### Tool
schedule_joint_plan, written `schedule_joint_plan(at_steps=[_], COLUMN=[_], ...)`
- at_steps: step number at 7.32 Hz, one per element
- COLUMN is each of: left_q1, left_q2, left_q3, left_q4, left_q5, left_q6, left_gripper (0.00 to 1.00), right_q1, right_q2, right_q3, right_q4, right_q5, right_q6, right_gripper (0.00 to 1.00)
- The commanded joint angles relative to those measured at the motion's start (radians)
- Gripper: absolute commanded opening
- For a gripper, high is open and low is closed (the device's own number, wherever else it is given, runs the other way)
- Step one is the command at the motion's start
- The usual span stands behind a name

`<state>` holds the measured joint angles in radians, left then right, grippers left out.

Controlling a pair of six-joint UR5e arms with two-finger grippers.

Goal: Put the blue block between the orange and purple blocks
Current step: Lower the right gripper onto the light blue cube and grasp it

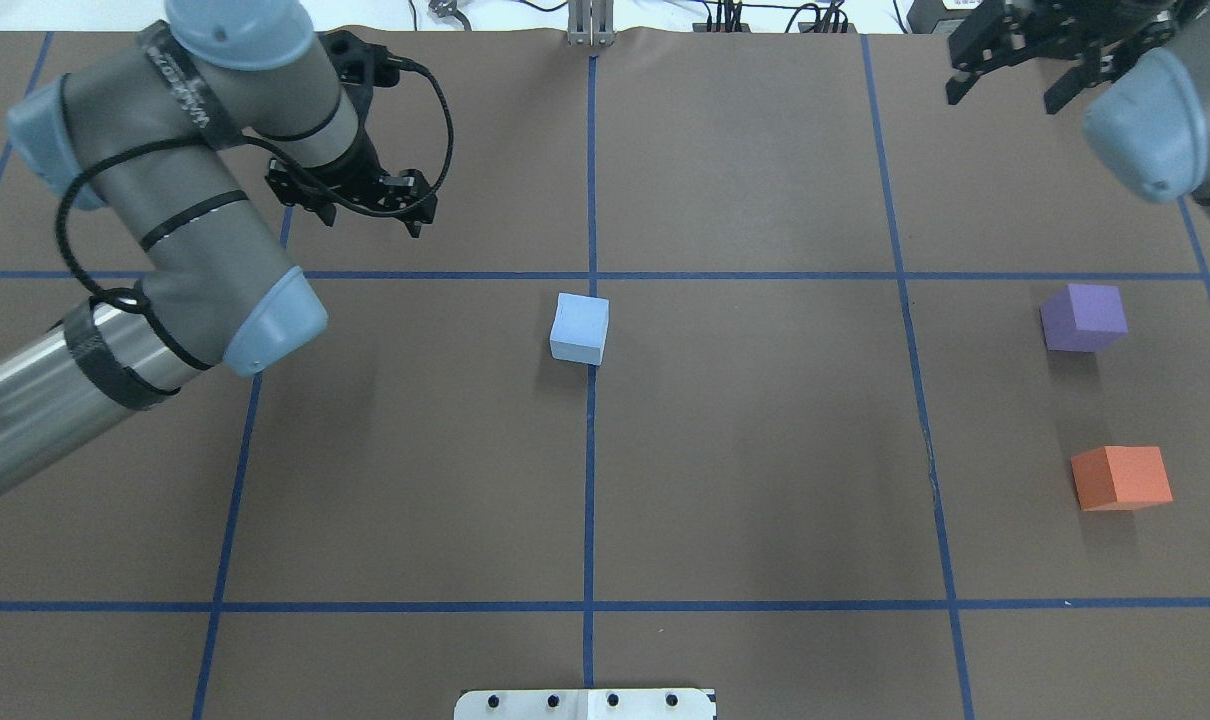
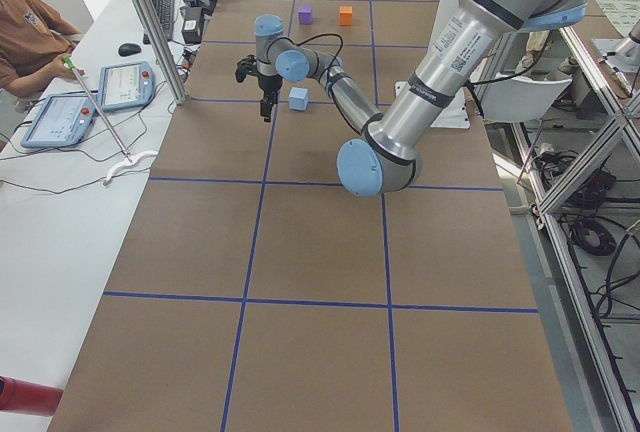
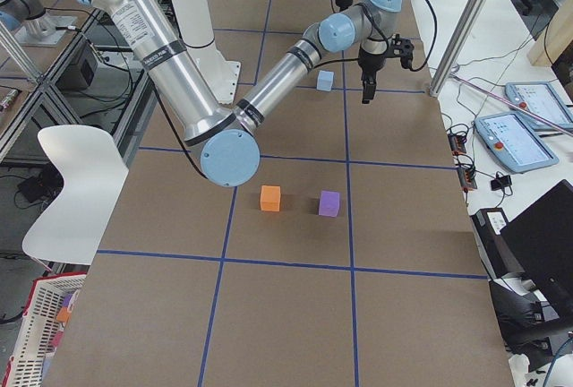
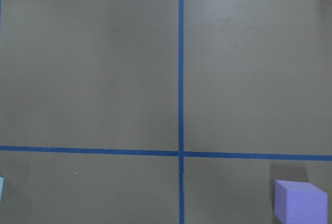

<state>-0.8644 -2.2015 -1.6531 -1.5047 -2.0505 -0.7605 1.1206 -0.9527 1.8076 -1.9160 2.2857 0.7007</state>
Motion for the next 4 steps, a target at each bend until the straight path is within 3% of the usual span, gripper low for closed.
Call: schedule_joint_plan(at_steps=[1,2,3,4], left_q1=[-0.095,-0.128,-0.154,-0.172], left_q2=[0.164,0.199,0.229,0.239], left_q3=[-0.114,-0.12,-0.123,-0.122], left_q4=[0.041,0.041,0.04,0.04], left_q5=[-0.033,-0.052,-0.059,-0.059], left_q6=[0.174,0.225,0.268,0.283], left_gripper=[1.0,1.0,1.0,1.0], right_q1=[-0.184,-0.25,-0.333,-0.385], right_q2=[0.179,0.263,0.36,0.424], right_q3=[-0.106,-0.188,-0.296,-0.439], right_q4=[-0.017,-0.009,0.032,0.174], right_q5=[-0.087,-0.13,-0.228,-0.247], right_q6=[0.208,0.298,0.428,0.541], right_gripper=[0.99,0.99,0.99,0.99])
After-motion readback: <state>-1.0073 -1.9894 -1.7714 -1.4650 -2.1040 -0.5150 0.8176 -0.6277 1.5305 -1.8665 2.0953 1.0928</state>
